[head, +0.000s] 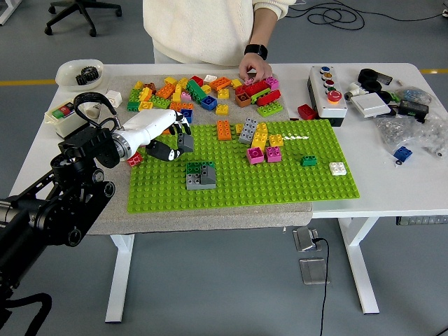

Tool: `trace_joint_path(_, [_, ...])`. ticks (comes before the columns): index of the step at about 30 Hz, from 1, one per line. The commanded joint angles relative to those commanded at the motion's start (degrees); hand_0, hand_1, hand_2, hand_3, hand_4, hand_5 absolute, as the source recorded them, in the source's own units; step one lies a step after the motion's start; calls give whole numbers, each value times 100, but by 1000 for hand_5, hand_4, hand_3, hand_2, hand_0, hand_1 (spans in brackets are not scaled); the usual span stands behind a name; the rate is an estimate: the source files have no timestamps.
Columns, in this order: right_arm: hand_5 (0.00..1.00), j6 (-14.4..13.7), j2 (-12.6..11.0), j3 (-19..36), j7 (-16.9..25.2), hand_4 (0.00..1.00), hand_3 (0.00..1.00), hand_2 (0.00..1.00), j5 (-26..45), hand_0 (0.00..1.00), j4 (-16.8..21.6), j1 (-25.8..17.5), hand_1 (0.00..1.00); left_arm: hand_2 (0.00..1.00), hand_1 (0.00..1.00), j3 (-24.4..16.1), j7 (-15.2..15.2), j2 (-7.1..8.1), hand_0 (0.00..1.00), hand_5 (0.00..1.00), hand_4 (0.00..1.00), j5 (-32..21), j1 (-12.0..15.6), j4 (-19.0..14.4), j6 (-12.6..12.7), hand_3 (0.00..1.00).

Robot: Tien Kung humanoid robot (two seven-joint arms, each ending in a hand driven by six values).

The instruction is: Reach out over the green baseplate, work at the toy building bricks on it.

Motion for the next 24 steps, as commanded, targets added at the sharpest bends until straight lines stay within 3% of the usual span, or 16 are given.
trace_joint_path(24, [522, -4, 2, -2, 1, 828, 616, 681, -14, 740, 0, -6, 644, 536, 576, 201, 80, -134, 621, 67, 561, -131, 90, -199, -57, 535])
